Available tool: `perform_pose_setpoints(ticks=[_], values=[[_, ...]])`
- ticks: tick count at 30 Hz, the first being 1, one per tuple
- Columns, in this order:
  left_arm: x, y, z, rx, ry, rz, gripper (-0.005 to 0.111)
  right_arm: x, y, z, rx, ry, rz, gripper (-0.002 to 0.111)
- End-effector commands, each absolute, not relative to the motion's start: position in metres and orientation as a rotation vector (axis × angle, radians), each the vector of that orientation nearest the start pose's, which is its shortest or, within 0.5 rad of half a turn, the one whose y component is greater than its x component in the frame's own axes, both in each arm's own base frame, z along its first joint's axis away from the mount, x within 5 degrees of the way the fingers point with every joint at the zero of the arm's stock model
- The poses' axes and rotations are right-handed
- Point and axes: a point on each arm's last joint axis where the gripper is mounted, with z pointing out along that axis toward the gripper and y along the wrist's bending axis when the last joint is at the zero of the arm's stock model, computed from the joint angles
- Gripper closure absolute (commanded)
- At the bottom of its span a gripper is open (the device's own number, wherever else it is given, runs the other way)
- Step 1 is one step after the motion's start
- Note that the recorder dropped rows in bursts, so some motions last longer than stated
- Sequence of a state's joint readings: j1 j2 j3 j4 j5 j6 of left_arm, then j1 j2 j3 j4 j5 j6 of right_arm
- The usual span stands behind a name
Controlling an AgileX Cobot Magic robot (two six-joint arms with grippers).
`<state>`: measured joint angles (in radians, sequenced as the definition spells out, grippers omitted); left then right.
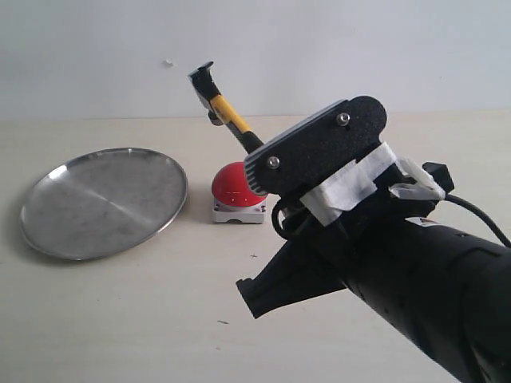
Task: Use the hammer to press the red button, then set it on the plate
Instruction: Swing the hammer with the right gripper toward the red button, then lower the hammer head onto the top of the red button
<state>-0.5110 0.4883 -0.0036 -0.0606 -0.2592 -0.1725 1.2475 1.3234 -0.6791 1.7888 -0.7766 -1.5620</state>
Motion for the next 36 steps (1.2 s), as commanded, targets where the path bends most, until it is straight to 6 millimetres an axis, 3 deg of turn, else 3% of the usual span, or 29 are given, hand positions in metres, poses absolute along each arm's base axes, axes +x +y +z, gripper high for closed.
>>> perform_pose_setpoints(ticks=[1,9,15,17,19,23,26,31,36], values=[[0.086,-0.046,0.199,0.225,1.727,-0.539,0.107,0.138,0.206,0.256,-0.613,1.954,0.019,0.108],[0.086,-0.046,0.199,0.226,1.727,-0.537,0.107,0.137,0.208,0.255,-0.636,1.956,0.043,0.108],[0.086,-0.046,0.199,0.226,1.727,-0.537,0.107,0.133,0.216,0.254,-0.753,1.925,0.118,0.108],[0.086,-0.046,0.199,0.226,1.727,-0.537,0.107,0.132,0.217,0.26,-0.702,1.849,0.25,0.108],[0.086,-0.046,0.199,0.226,1.727,-0.537,0.107,0.135,0.215,0.263,-0.626,1.768,0.493,0.108],[0.086,-0.046,0.199,0.226,1.727,-0.537,0.107,0.149,0.208,0.25,-0.569,1.811,0.739,0.108],[0.086,-0.046,0.199,0.226,1.727,-0.537,0.107,0.162,0.197,0.239,-0.535,1.914,0.763,0.108],[0.086,-0.046,0.199,0.226,1.727,-0.537,0.107,0.178,0.175,0.225,-0.481,2.089,0.659,0.108],[0.086,-0.046,0.199,0.226,1.727,-0.537,0.107,0.181,0.173,0.226,-0.489,2.067,0.646,0.108]])
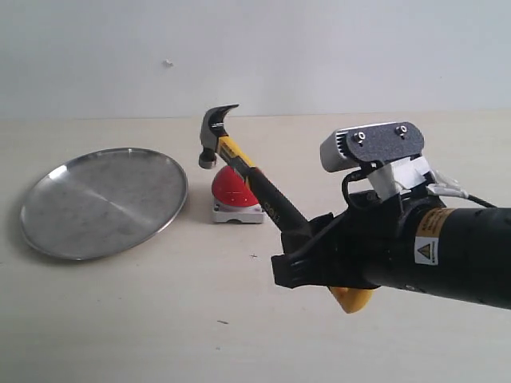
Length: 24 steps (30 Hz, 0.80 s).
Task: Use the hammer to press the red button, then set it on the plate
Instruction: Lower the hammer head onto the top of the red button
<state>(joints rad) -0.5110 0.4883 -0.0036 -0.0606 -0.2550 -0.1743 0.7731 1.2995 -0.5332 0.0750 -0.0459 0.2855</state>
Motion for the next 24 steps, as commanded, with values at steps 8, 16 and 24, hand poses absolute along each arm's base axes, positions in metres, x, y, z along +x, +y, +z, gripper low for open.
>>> perform_pose_setpoints(ticks=[8,16,24], values=[[0.086,-0.046,0.199,0.226,1.727,-0.537,0.107,0.183,0.178,0.229,-0.467,2.014,0.741,0.108],[0.086,-0.046,0.199,0.226,1.727,-0.537,0.107,0.204,0.141,0.215,-0.385,2.178,0.51,0.108],[0.086,-0.046,0.199,0.226,1.727,-0.537,0.107,0.206,0.141,0.219,-0.377,2.131,0.537,0.108]])
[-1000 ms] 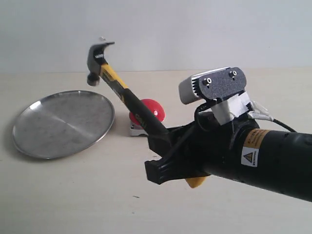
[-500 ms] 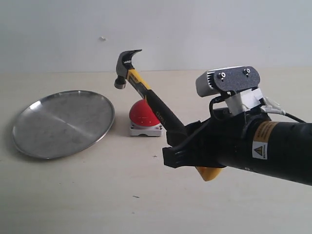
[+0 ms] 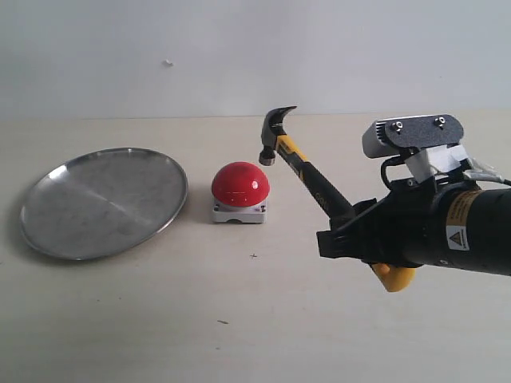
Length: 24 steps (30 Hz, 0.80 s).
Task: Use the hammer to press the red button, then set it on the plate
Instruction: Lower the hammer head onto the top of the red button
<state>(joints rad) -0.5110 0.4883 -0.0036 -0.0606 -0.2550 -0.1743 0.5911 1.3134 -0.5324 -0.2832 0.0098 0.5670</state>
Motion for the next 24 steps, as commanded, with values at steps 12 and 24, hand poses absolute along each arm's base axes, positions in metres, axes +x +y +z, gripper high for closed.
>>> perform_pose_setpoints(ticks=[12,24], values=[[0.086,-0.046,0.199,0.226,1.727,-0.537,0.107,0.203,0.149,0.216,-0.372,2.095,0.606,0.108],[0.086,-0.046,0.199,0.226,1.727,-0.537,0.107,0.212,0.158,0.199,-0.367,2.106,0.632,0.108]])
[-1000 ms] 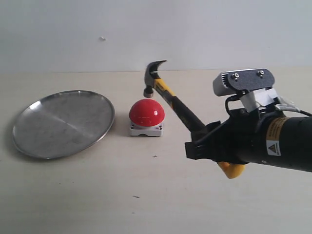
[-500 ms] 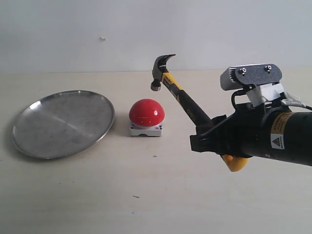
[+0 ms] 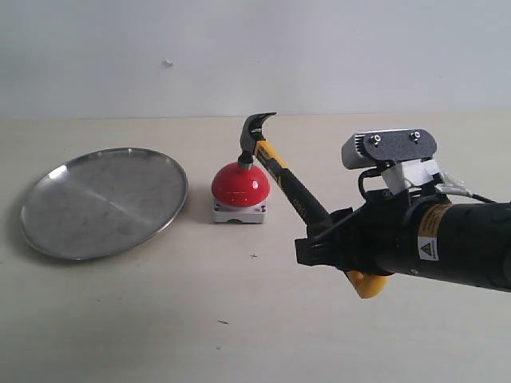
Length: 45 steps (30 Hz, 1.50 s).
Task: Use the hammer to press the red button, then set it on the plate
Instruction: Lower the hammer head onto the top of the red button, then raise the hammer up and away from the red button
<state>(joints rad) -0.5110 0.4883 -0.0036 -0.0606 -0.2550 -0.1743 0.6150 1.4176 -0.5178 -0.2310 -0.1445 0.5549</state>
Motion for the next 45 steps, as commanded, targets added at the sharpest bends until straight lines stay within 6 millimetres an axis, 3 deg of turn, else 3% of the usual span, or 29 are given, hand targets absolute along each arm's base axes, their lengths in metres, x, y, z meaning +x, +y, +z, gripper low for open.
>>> perform_pose_setpoints(ticks=[1,5,13,15,17,19,21,23,27,31,35,39,45], values=[[0.086,-0.046,0.199,0.226,1.727,-0.537,0.107,0.212,0.158,0.201,-0.366,2.088,0.642,0.108],[0.086,-0.046,0.199,0.226,1.727,-0.537,0.107,0.212,0.158,0.217,-0.36,2.046,0.649,0.108],[0.086,-0.046,0.199,0.226,1.727,-0.537,0.107,0.2,0.146,0.273,-0.348,1.919,0.642,0.108],[0.086,-0.046,0.199,0.226,1.727,-0.537,0.107,0.202,0.147,0.266,-0.366,1.952,0.617,0.108],[0.086,-0.046,0.199,0.226,1.727,-0.537,0.107,0.211,0.152,0.24,-0.383,2.072,0.566,0.108],[0.086,-0.046,0.199,0.226,1.727,-0.537,0.107,0.223,0.161,0.192,-0.364,2.248,0.529,0.108],[0.086,-0.046,0.199,0.226,1.727,-0.537,0.107,0.23,0.166,0.173,-0.355,2.312,0.515,0.108],[0.086,-0.046,0.199,0.226,1.727,-0.537,0.107,0.231,0.168,0.19,-0.339,2.212,0.574,0.108],[0.086,-0.046,0.199,0.226,1.727,-0.537,0.107,0.217,0.156,0.251,-0.231,1.981,0.699,0.108],[0.086,-0.046,0.199,0.226,1.727,-0.537,0.107,0.202,0.146,0.277,-0.211,1.91,0.726,0.108],[0.086,-0.046,0.199,0.226,1.727,-0.537,0.107,0.192,0.137,0.286,-0.175,1.935,0.732,0.108],[0.086,-0.046,0.199,0.226,1.727,-0.537,0.107,0.189,0.137,0.282,-0.149,1.998,0.734,0.108],[0.086,-0.046,0.199,0.226,1.727,-0.537,0.107,0.179,0.173,0.268,-0.29,2.007,0.832,0.108]])
